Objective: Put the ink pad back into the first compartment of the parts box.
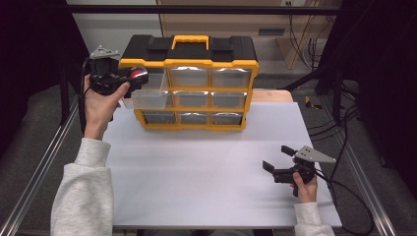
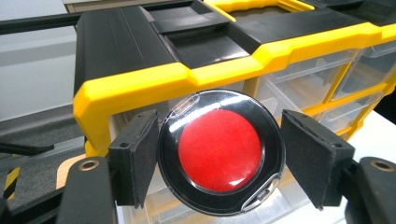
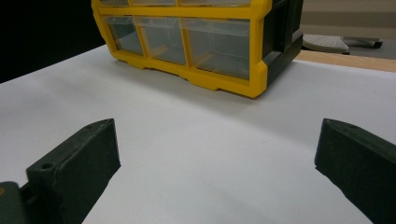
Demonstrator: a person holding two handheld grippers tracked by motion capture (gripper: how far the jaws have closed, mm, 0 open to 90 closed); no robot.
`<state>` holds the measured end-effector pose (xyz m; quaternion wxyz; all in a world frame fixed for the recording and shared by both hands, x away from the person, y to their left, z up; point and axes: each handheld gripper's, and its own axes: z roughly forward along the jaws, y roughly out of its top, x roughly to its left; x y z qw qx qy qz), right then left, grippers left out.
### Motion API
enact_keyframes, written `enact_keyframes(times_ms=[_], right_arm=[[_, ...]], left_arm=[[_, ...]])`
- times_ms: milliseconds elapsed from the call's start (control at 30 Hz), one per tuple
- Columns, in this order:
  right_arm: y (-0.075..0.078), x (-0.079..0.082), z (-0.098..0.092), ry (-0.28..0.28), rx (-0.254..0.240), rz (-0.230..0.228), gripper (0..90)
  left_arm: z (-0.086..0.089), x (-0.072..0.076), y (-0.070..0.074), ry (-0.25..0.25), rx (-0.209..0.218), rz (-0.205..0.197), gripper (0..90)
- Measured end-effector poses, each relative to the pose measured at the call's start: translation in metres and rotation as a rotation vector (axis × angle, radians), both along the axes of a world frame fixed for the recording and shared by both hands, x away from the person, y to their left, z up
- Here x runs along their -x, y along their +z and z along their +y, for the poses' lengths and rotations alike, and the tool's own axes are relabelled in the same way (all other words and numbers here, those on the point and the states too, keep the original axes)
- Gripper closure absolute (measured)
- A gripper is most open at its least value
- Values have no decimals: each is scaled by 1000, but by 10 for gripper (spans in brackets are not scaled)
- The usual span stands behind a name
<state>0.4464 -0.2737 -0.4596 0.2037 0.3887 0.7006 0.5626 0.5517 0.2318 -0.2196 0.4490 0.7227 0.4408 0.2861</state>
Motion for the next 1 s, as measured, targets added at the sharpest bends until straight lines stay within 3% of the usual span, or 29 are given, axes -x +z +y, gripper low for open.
enact_keyframes(times_ms=[533, 733, 1000], right_arm=[[0, 0, 0, 2, 1, 0, 4], [0, 0, 0, 1, 2, 0, 4], [0, 0, 0, 2, 3, 0, 4]], left_arm=[[-2, -3, -11, -3, -35, 39, 297], [-2, -3, -12, -4, -29, 51, 297], [-2, -3, -12, -4, -34, 43, 294]])
